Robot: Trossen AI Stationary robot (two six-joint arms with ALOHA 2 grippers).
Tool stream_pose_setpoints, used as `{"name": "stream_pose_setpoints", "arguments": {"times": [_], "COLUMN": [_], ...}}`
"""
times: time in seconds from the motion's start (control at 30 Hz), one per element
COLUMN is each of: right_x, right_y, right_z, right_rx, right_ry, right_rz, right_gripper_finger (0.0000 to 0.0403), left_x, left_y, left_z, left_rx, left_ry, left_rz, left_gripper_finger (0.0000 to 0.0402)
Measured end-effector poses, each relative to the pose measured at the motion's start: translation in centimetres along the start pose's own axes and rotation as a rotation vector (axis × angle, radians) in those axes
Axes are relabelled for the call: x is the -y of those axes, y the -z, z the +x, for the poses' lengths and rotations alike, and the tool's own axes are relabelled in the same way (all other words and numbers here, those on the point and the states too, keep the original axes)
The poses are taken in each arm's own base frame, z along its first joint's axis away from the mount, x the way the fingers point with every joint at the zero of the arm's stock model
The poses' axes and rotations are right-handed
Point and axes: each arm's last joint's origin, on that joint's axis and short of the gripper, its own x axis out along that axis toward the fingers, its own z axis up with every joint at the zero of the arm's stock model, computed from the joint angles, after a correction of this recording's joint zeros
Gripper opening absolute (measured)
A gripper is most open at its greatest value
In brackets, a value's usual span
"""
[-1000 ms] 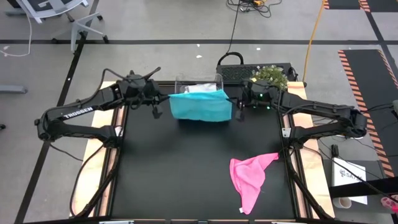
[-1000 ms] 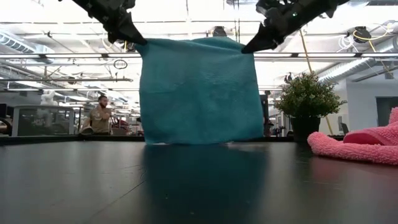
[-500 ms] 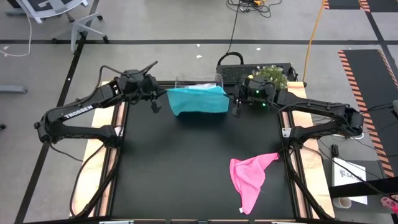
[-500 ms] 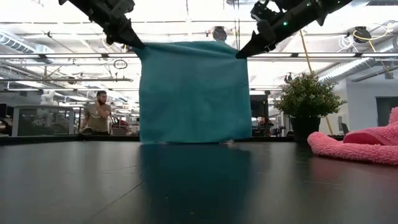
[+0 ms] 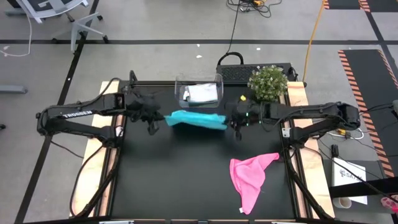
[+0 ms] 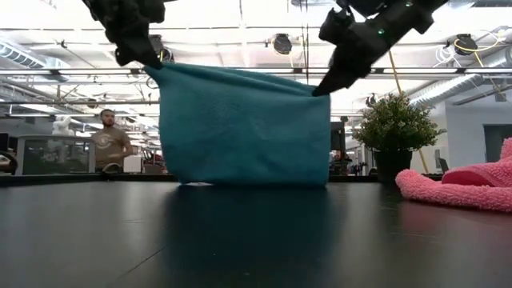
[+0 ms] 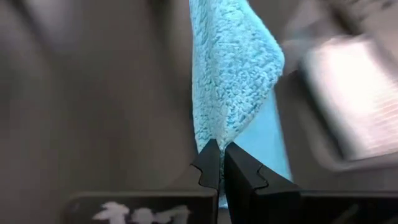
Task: Fold microfiber towels
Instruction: Fold the light blue microfiber cloth
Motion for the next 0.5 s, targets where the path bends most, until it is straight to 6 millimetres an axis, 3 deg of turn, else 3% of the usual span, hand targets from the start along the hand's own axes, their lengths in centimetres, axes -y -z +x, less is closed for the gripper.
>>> {"name": "stream_pose_setpoints", "arguments": {"times": [0.33,0.5], "right_x": [-5.5,-6.9], "right_y": [3.8,6.1], "right_z": [1.3,1.9], "right_rx": [-0.037,-0.022], "right_ry": [-0.159,-0.215], "right_rz": [0.173,0.28], "right_gripper_finger": [0.0,0.0], "left_x": [5.1,7.2], "left_y": [4.7,5.7], "left_z": [5.0,7.3], "left_rx": [-0.202,-0.189], "left_ry": [0.123,0.182], "left_rz": [-0.113,-0.142], "left_gripper_finger": [0.0001,0.0001]}}
